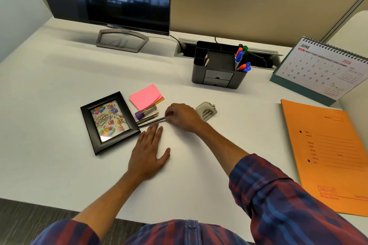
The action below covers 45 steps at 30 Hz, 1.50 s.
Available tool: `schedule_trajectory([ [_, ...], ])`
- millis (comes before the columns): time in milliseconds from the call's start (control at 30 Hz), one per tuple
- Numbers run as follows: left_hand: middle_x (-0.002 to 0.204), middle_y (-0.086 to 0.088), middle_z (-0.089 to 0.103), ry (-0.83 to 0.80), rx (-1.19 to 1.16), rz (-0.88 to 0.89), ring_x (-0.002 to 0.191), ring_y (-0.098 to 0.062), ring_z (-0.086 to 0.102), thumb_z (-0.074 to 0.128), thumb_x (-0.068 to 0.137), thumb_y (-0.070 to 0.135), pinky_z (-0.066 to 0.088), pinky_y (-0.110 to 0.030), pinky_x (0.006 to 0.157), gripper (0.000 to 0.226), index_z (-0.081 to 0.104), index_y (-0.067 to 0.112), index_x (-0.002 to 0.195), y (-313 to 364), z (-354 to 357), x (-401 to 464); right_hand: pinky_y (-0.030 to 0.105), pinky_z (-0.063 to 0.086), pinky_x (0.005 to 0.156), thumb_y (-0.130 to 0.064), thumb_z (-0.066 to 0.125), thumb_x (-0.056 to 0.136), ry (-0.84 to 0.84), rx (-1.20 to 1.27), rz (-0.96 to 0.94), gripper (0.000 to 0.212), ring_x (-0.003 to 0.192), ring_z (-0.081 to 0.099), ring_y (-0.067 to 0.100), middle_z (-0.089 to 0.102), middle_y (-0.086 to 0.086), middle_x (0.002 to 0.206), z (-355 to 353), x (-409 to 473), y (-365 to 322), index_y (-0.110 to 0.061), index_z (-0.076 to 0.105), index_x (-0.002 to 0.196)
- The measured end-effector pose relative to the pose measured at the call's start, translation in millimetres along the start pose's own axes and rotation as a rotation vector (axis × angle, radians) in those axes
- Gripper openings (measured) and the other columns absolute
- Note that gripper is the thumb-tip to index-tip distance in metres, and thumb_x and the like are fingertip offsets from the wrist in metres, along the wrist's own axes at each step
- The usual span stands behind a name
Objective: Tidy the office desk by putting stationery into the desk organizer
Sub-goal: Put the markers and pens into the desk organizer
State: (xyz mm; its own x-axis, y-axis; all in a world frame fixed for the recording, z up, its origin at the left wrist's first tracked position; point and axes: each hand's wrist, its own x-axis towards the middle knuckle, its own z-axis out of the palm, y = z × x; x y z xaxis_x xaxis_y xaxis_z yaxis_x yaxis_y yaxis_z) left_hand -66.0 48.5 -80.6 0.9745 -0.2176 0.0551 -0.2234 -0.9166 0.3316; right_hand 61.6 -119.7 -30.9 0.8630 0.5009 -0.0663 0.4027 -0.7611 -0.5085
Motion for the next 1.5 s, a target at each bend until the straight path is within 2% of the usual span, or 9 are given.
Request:
schedule_trajectory([
  [100, 0.164, 0.004, 0.005, -0.003, 0.005, 0.001, 0.149, -0.009, -0.001, 0.029, 0.092, 0.059, 0.005, -0.033, 0.122, 0.076, 0.017, 0.019, 0.155, -0.9, 0.7, -0.7, 0.033, 0.051, 0.082, -0.02, 0.068, 0.086, 0.053, 0.228, 0.082, 0.009, 0.087, 0.064, 0.015, 0.071, 0.0, 0.095, -9.3, -5.0, 10.8, -0.016, 0.073, 0.093],
  [267, 0.164, 0.004, 0.006, 0.001, 0.002, 0.004, 0.149, -0.009, -0.001, 0.03, 0.092, 0.058, 0.007, -0.033, 0.122, 0.075, 0.019, 0.018, 0.155, -1.5, 1.4, -0.6, 0.009, 0.046, 0.073, -0.011, 0.072, 0.083, 0.155, 0.469, 0.154, 0.009, 0.078, 0.064, 0.007, 0.073, 0.002, 0.087, -37.9, -14.1, 18.6, -0.009, 0.075, 0.092],
  [433, 0.163, 0.003, 0.008, 0.003, -0.001, 0.011, 0.15, -0.009, 0.002, 0.03, 0.092, 0.059, 0.004, -0.031, 0.122, 0.075, 0.017, 0.019, 0.155, -0.9, -0.4, -0.9, 0.016, 0.052, 0.078, -0.011, 0.075, 0.082, 0.349, 0.618, 0.144, 0.013, 0.079, 0.068, 0.007, 0.073, 0.0, 0.086, -74.3, -16.8, 21.2, -0.006, 0.075, 0.094],
  [733, 0.163, 0.004, 0.007, 0.0, -0.004, 0.01, 0.149, -0.009, 0.001, 0.03, 0.092, 0.059, 0.004, -0.032, 0.122, 0.075, 0.017, 0.019, 0.155, -1.6, 0.9, -0.6, 0.024, 0.058, 0.079, -0.02, 0.073, 0.084, 0.776, 0.365, 0.038, 0.013, 0.078, 0.068, 0.005, 0.072, -0.004, 0.084, -160.0, -4.1, 30.9, -0.011, 0.073, 0.094],
  [933, 0.163, 0.004, 0.008, 0.002, -0.013, 0.01, 0.15, -0.009, 0.002, 0.031, 0.093, 0.059, 0.007, -0.033, 0.122, 0.075, 0.017, 0.02, 0.155, -1.7, 1.3, -0.4, 0.023, 0.057, 0.068, -0.021, 0.07, 0.084, 1.044, 0.244, 0.048, 0.01, 0.072, 0.066, 0.0, 0.068, -0.011, 0.08, -188.7, 7.5, 39.1, -0.012, 0.07, 0.089],
  [1033, 0.163, 0.005, 0.007, -0.003, -0.007, 0.01, 0.149, -0.009, 0.002, 0.03, 0.093, 0.059, 0.006, -0.033, 0.122, 0.075, 0.017, 0.02, 0.155, -1.5, 0.9, -0.8, 0.023, 0.056, 0.066, -0.021, 0.068, 0.085, 1.051, 0.15, 0.058, 0.01, 0.071, 0.066, 0.002, 0.07, -0.009, 0.081, -192.6, 16.1, 42.6, -0.012, 0.07, 0.09],
  [1300, 0.163, 0.004, 0.008, -0.003, 0.003, 0.005, 0.149, -0.009, 0.002, 0.032, 0.093, 0.057, 0.004, -0.031, 0.121, 0.074, 0.016, 0.02, 0.155, -1.1, 1.0, -0.9, 0.029, 0.058, 0.076, -0.027, 0.064, 0.087, 0.896, 0.034, 0.197, 0.012, 0.075, 0.067, 0.008, 0.074, -0.005, 0.083, -174.3, 31.9, 54.4, -0.017, 0.072, 0.09],
  [1400, 0.163, 0.004, 0.008, -0.005, 0.002, 0.006, 0.15, -0.009, 0.003, 0.032, 0.093, 0.057, 0.004, -0.031, 0.121, 0.074, 0.017, 0.02, 0.155, -0.8, 0.5, -1.0, 0.032, 0.057, 0.082, -0.029, 0.06, 0.091, 0.833, 0.022, 0.249, 0.02, 0.086, 0.068, 0.012, 0.074, -0.001, 0.094, -161.7, 32.4, 56.3, -0.016, 0.071, 0.101],
  [1500, 0.163, 0.004, 0.008, -0.005, 0.001, 0.004, 0.15, -0.01, 0.003, 0.031, 0.092, 0.058, 0.003, -0.031, 0.121, 0.075, 0.016, 0.021, 0.155, -0.4, -0.1, -0.9, 0.028, 0.054, 0.086, -0.029, 0.058, 0.092, 0.874, 0.036, 0.237, 0.026, 0.097, 0.066, 0.012, 0.073, -0.002, 0.105, -150.2, 28.3, 52.3, -0.016, 0.069, 0.111],
])
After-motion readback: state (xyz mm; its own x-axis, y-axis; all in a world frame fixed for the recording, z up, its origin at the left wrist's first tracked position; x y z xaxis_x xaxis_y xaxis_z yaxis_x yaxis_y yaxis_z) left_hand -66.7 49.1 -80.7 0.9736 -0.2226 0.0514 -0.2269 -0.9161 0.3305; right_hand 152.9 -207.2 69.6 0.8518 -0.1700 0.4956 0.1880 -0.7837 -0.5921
